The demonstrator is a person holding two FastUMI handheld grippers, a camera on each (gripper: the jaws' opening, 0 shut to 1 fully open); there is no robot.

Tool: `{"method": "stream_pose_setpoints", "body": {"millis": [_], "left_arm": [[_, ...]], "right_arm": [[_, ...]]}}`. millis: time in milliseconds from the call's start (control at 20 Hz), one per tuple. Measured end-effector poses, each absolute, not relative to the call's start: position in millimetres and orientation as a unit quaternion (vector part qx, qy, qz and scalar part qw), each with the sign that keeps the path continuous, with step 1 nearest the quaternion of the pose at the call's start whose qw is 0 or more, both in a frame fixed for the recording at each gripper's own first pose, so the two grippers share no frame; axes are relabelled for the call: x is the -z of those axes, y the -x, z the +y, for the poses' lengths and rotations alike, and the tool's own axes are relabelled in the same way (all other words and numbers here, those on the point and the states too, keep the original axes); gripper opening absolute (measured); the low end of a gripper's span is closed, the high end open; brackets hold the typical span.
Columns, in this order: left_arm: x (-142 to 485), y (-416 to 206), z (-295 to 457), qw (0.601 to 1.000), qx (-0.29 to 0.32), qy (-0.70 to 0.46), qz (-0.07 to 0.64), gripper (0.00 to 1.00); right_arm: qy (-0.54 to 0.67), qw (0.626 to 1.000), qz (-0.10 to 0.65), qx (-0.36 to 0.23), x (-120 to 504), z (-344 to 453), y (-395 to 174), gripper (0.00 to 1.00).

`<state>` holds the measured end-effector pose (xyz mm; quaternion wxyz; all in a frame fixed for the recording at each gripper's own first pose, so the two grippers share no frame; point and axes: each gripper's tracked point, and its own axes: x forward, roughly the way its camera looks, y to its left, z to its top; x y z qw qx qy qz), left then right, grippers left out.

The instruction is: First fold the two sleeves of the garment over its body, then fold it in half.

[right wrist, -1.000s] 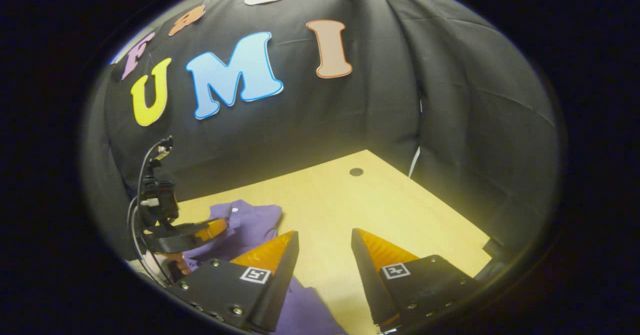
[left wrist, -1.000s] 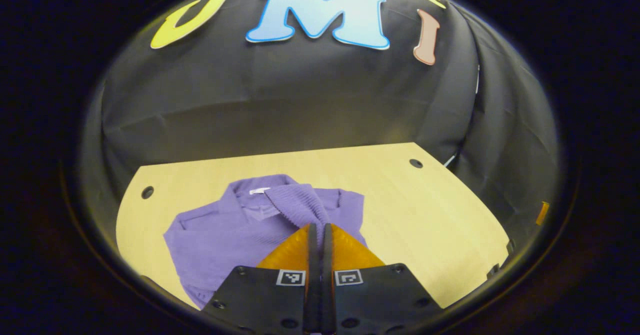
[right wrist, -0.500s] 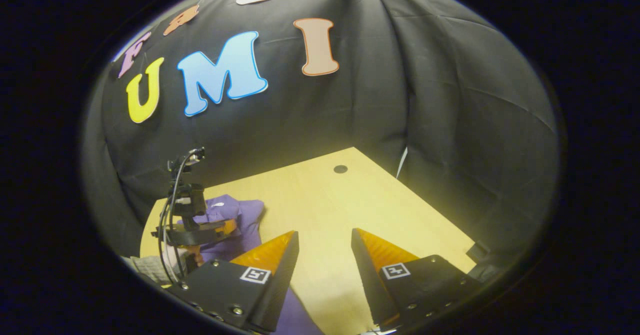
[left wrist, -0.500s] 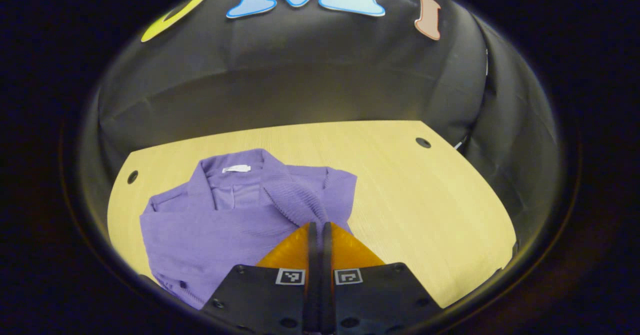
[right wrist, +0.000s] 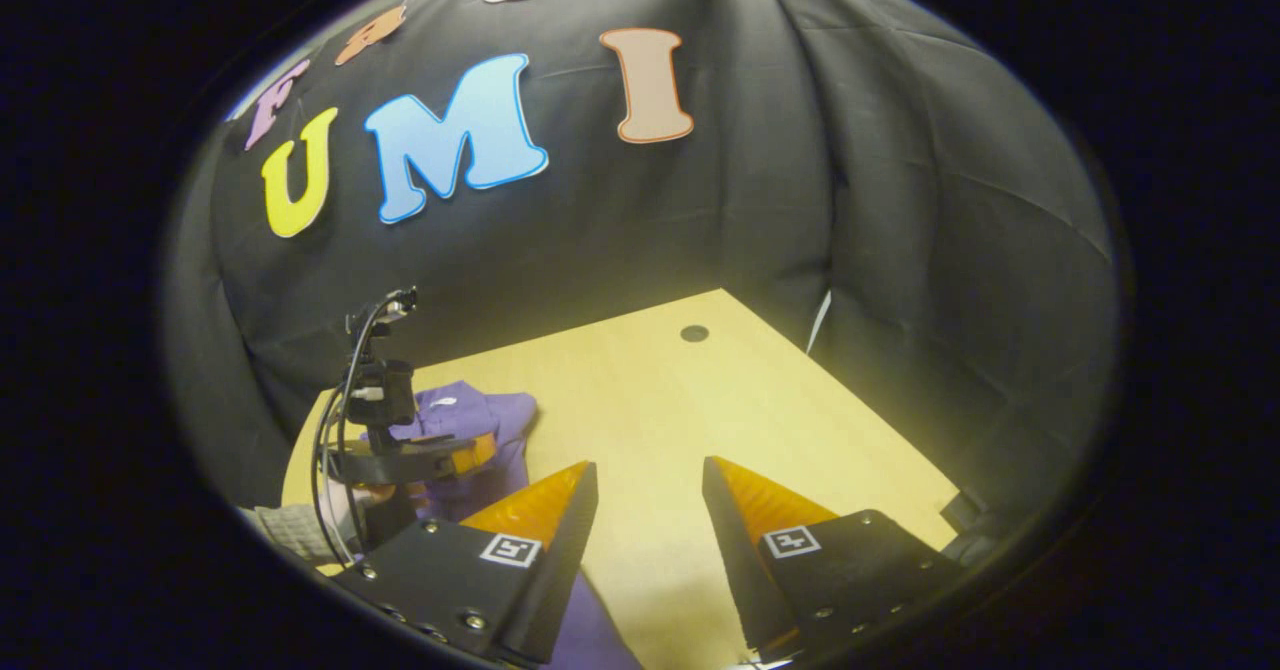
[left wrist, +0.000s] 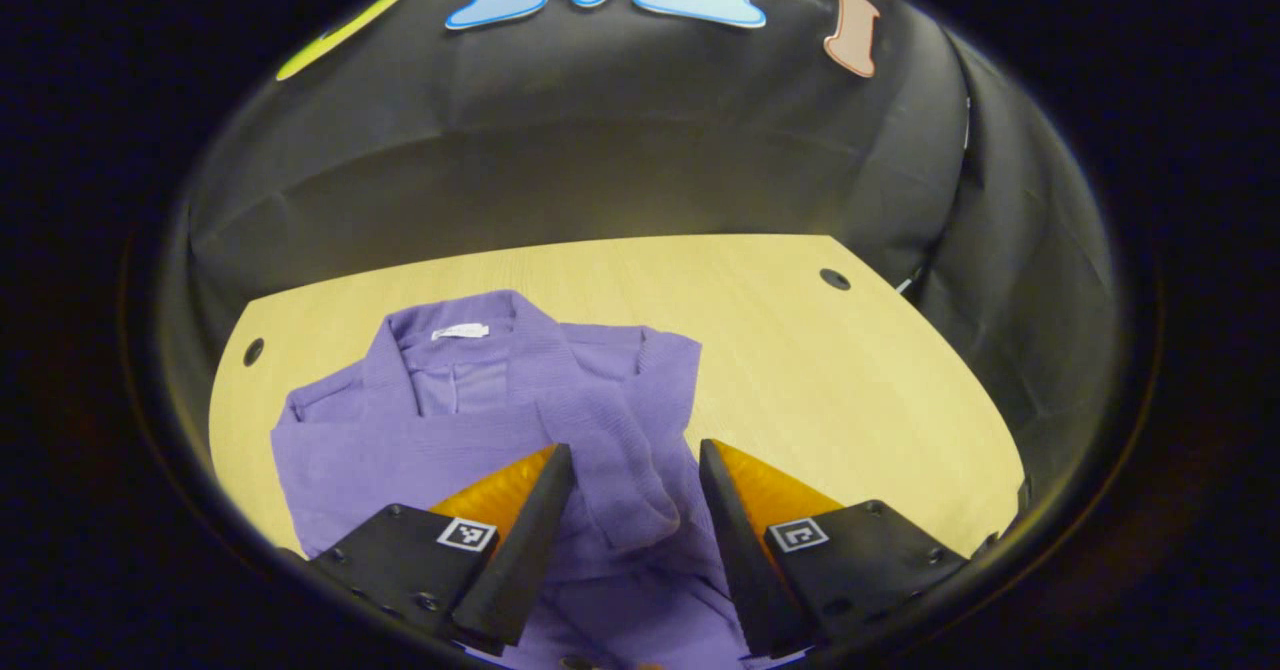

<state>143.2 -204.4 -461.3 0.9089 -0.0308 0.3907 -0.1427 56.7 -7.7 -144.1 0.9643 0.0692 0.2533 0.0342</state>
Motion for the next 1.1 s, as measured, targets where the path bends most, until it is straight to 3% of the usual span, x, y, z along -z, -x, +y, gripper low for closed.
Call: {"method": "stream_pose_setpoints", "body": {"millis": [100, 150, 350, 450, 500, 750, 800, 850, 900, 950, 1100], "left_arm": [[447.4, -135.3, -195.9, 0.912, 0.142, 0.034, 0.384, 0.82], [441.0, -130.4, -191.4, 0.914, 0.142, 0.036, 0.379, 0.89], [428.8, -102.4, -157.4, 0.917, 0.136, 0.028, 0.373, 0.82], [428.9, -79.8, -135.4, 0.917, 0.126, 0.023, 0.378, 0.82], [431.4, -67.7, -124.3, 0.916, 0.120, 0.023, 0.383, 0.86], [448.1, 8.5, -68.2, 0.904, 0.080, 0.031, 0.419, 0.86], [452.6, 26.6, -56.7, 0.901, 0.073, 0.028, 0.427, 0.89], [457.1, 44.1, -46.1, 0.897, 0.068, 0.021, 0.435, 0.86], [463.1, 61.8, -35.4, 0.893, 0.064, 0.016, 0.445, 0.89], [468.3, 77.7, -27.2, 0.888, 0.058, 0.015, 0.456, 0.82], [482.6, 124.2, -5.9, 0.872, 0.034, 0.027, 0.487, 0.82]], "right_arm": [[-0.066, 0.963, 0.257, -0.044, 147.7, 0.1, -55.7, 0.58], [-0.065, 0.962, 0.260, -0.049, 150.1, 4.1, -55.6, 0.58], [-0.062, 0.957, 0.276, -0.071, 162.8, 22.6, -50.1, 0.58], [-0.063, 0.952, 0.288, -0.080, 172.3, 29.0, -46.7, 0.58], [-0.063, 0.950, 0.295, -0.086, 178.4, 32.2, -44.1, 0.66], [-0.038, 0.932, 0.339, -0.124, 211.7, 53.2, -14.4, 0.66], [-0.030, 0.927, 0.348, -0.133, 219.7, 55.9, -7.9, 0.66], [-0.022, 0.923, 0.358, -0.142, 226.9, 59.2, -2.1, 0.66], [-0.015, 0.918, 0.367, -0.151, 235.1, 63.0, 3.5, 0.66], [-0.008, 0.912, 0.377, -0.159, 242.8, 67.1, 7.3, 0.66], [0.008, 0.894, 0.409, -0.184, 265.8, 80.8, 25.6, 0.66]]}}
